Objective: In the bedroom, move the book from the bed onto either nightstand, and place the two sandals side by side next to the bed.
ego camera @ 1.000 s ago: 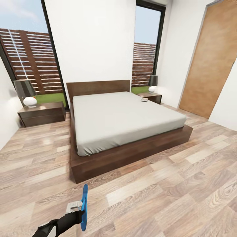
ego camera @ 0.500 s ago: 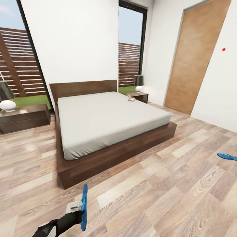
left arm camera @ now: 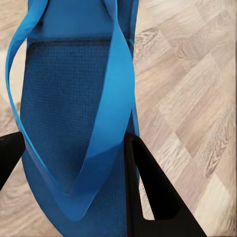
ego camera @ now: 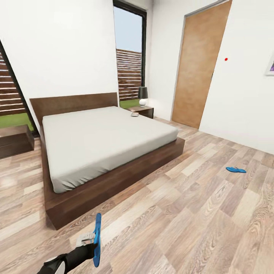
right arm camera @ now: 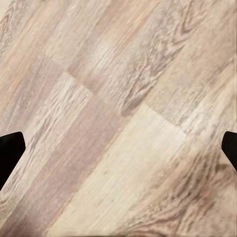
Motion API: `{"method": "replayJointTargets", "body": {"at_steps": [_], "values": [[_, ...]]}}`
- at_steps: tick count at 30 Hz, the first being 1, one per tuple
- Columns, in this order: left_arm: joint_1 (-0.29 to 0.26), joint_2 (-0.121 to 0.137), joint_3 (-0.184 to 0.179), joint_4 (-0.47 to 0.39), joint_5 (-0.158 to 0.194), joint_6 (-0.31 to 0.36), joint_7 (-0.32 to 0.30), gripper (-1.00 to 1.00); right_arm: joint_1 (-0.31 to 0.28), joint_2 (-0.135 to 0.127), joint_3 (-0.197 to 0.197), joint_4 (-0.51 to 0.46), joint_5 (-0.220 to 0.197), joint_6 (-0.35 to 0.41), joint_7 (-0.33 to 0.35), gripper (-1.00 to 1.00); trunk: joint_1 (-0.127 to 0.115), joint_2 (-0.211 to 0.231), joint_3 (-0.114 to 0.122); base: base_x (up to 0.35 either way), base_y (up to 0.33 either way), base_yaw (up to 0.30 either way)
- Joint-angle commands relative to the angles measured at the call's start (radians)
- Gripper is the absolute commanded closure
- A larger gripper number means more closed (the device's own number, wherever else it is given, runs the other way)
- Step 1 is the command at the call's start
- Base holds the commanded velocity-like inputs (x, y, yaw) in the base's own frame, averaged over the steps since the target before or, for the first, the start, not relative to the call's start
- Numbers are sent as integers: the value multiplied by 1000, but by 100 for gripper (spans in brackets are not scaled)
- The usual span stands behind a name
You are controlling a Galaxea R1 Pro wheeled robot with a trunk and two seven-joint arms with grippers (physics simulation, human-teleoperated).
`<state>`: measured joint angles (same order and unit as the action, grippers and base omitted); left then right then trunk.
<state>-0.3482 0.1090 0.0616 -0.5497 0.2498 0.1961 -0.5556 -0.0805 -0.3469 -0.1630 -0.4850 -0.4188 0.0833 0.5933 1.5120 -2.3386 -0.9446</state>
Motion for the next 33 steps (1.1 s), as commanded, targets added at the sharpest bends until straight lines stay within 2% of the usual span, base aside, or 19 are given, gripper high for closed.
{"method": "replayJointTargets", "body": {"at_steps": [1,33], "values": [[0,0,3,-1,8,8,-3,100,-1,0,-3,0,-9,9,5,-100,0,0,-1,0,0,-300],[0,0,2,1,8,9,-3,100,-1,0,-3,-2,-10,9,7,-100,0,0,-1,0,0,-284]]}}
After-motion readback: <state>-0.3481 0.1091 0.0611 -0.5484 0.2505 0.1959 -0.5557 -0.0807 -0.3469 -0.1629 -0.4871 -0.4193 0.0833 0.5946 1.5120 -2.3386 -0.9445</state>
